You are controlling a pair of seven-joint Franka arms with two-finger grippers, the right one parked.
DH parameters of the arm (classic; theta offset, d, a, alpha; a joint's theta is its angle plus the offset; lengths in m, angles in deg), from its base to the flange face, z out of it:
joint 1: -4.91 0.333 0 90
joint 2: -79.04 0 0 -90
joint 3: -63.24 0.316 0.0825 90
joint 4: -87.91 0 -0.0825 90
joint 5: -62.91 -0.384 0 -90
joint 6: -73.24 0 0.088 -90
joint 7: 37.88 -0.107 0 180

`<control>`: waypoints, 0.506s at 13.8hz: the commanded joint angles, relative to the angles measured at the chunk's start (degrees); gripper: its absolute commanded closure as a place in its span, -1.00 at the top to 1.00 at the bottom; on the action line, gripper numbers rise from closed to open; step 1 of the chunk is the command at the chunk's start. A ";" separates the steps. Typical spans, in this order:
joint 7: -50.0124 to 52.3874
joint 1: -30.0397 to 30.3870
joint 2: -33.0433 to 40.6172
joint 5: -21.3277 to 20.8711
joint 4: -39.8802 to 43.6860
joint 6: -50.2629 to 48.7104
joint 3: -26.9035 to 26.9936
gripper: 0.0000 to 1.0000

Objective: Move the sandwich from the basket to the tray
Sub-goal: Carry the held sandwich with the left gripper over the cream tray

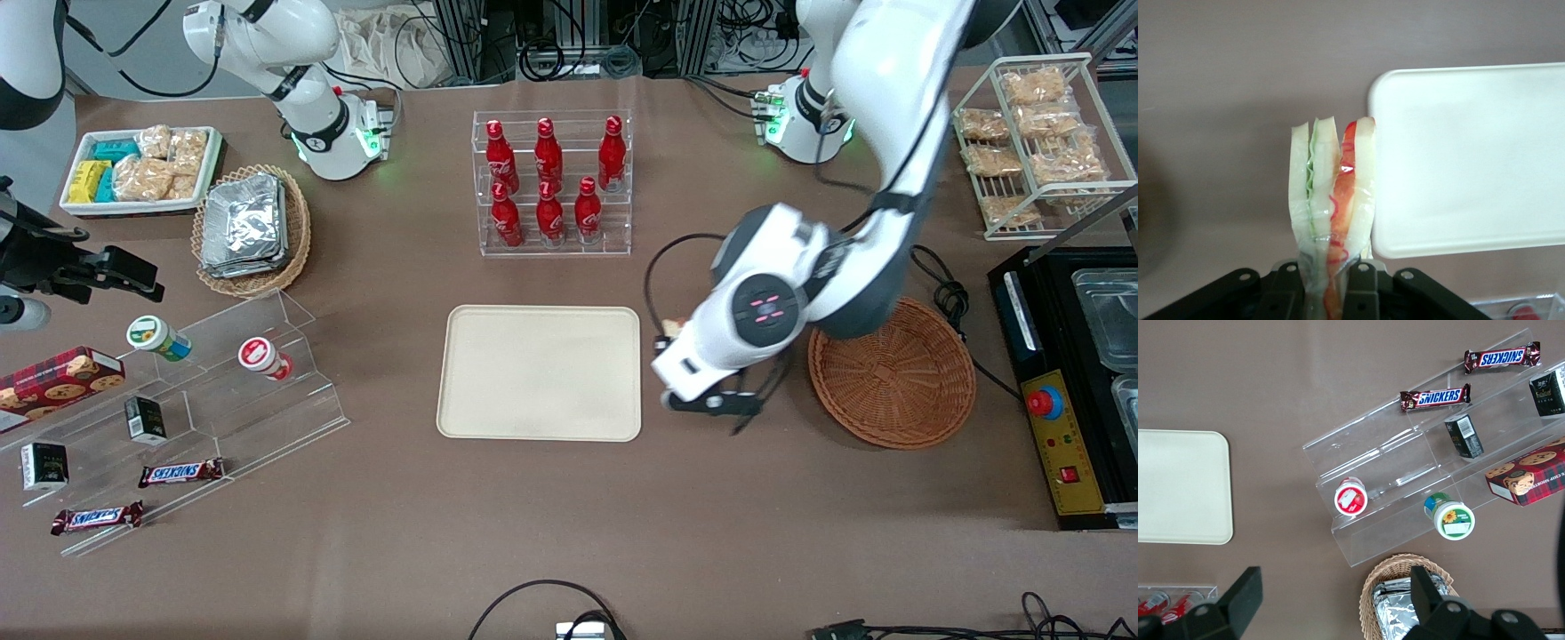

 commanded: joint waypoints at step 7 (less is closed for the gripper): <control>6.64 -9.47 -14.80 -5.51 6.79 4.84 0.61 -0.57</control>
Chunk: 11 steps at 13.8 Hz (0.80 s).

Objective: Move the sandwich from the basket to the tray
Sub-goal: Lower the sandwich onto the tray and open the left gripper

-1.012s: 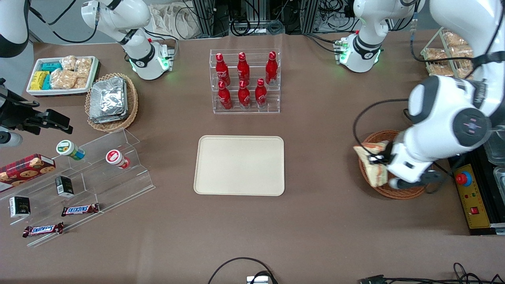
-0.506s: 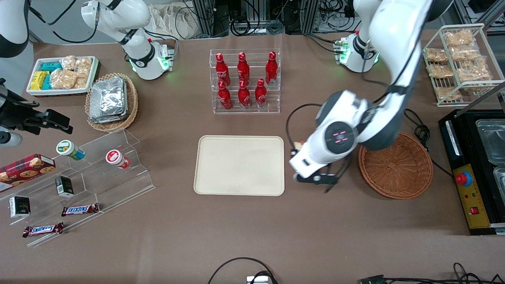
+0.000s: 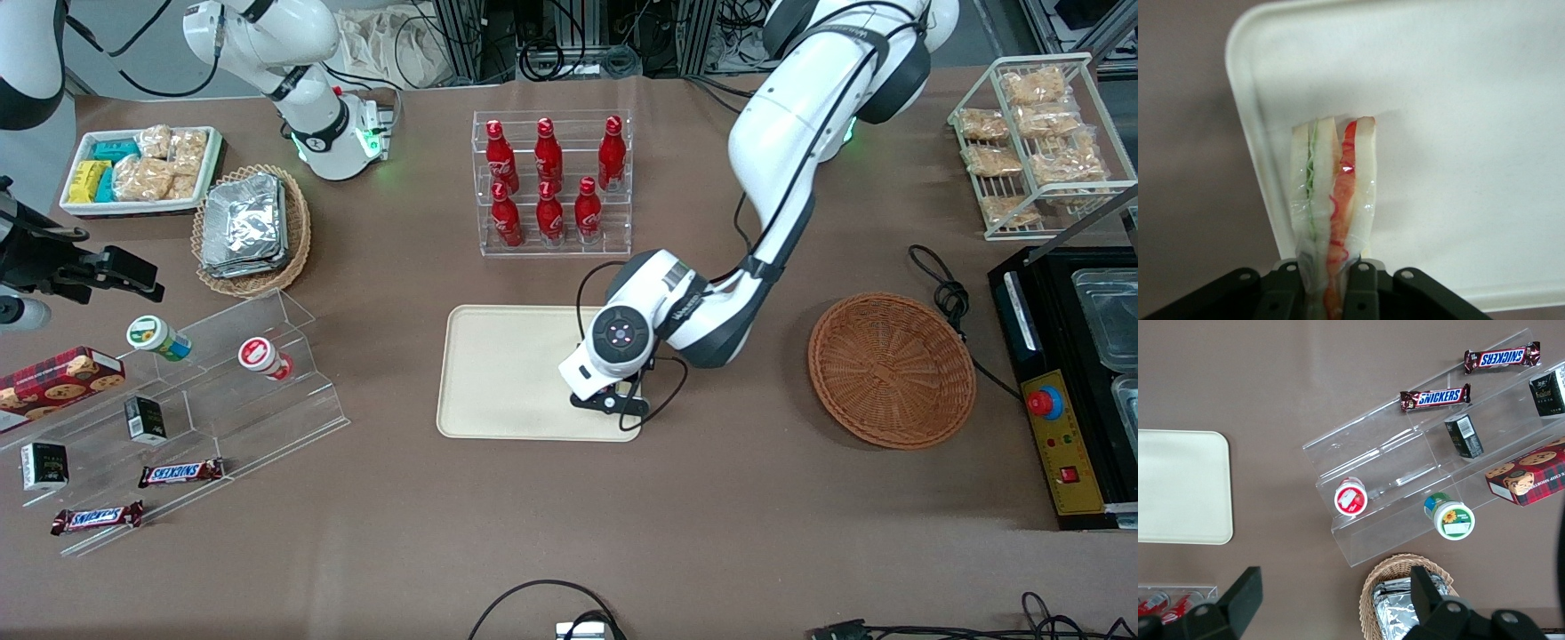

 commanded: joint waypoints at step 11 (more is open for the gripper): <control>5.60 3.52 12.11 -3.51 1.87 -6.59 1.09 1.00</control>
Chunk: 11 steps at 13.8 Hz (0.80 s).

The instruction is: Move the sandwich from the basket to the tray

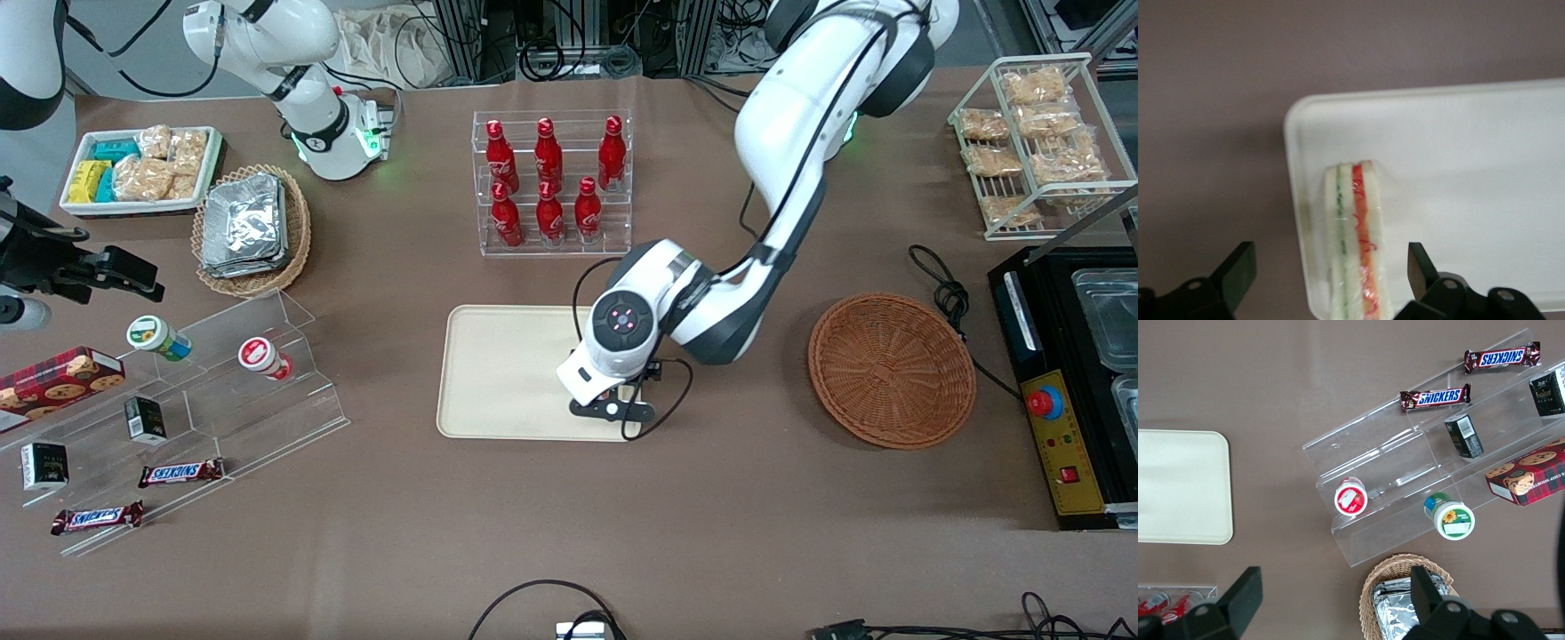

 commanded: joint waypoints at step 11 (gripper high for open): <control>-7.97 21.74 35.99 3.50 -22.48 -11.12 2.00 1.00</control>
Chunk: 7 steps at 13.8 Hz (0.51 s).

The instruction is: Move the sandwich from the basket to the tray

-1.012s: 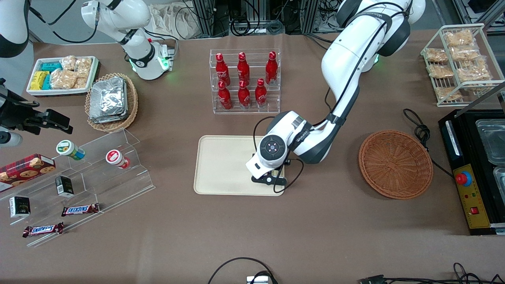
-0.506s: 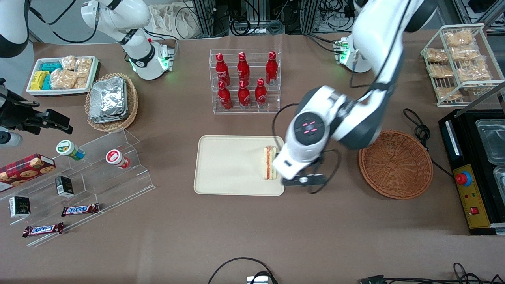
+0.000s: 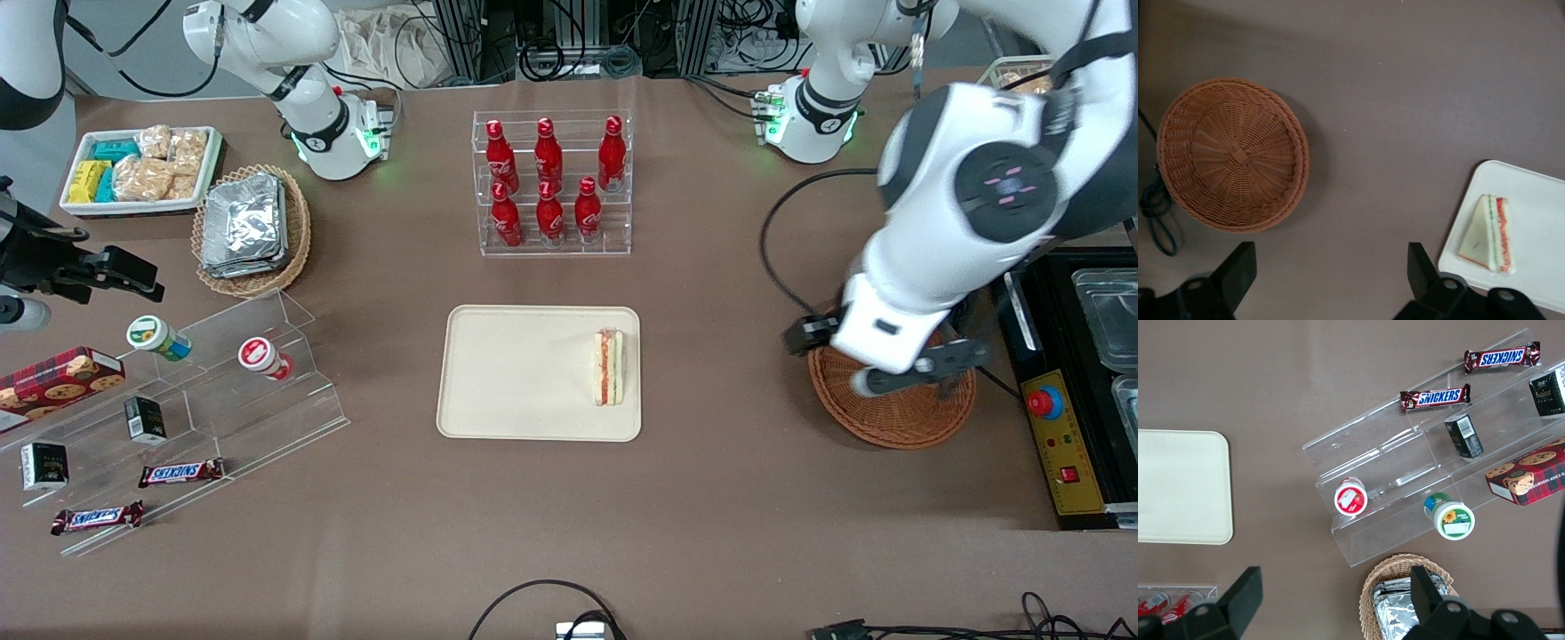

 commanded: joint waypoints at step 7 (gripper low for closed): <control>-23.20 5.00 12.90 1.81 -17.80 6.23 3.20 1.00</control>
